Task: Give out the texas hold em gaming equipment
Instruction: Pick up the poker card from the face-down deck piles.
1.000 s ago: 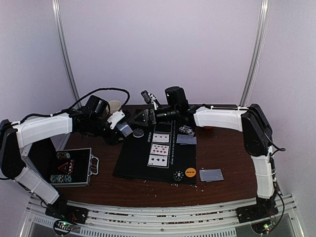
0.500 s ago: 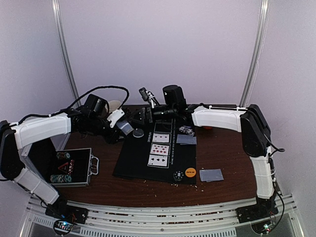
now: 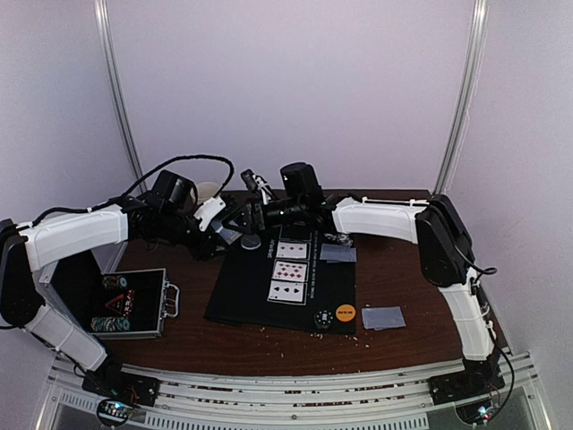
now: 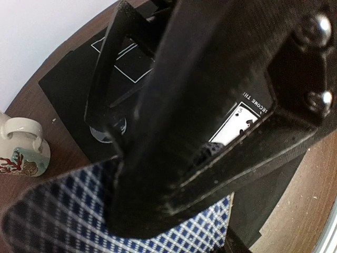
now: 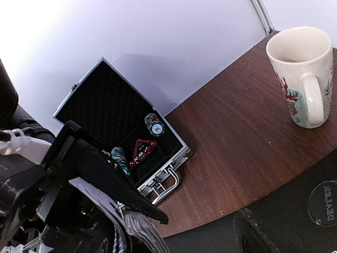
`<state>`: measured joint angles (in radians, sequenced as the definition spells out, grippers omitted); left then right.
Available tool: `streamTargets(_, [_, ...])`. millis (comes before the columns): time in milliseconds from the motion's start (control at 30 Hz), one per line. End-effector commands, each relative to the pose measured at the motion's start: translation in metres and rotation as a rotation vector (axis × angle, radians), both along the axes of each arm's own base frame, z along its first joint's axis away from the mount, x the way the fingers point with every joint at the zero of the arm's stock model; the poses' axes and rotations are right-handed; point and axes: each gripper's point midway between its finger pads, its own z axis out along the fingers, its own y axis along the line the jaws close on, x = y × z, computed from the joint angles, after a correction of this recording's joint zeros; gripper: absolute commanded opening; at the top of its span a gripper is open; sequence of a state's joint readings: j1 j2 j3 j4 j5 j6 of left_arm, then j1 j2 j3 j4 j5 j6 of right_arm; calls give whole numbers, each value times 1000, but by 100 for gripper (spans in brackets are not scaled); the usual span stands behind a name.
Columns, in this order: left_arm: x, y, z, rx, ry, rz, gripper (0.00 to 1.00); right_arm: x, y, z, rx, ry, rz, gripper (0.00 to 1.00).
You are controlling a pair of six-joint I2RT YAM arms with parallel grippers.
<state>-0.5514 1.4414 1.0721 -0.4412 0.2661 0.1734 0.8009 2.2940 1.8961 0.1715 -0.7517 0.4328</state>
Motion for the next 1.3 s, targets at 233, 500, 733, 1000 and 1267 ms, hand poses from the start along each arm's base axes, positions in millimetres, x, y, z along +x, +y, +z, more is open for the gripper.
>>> streamTargets(233, [9, -4, 23, -29, -80, -2, 42, 11, -20, 12, -55, -58, -80, 40])
streamTargets(500, [10, -3, 22, -23, -81, 7, 42, -11, -15, 33, 30, -17, 29, 13])
streamTargets(733, [11, -2, 23, -21, -87, 15, 42, -3, -27, 43, 13, -30, -23, 0])
streamTargets(1000, [12, -1, 22, -15, -88, 24, 42, 6, -50, 53, -2, -40, -112, 0])
streamTargets(1267, [18, 5, 23, 6, -101, 67, 42, 49, -115, 84, 195, 112, -423, 0])
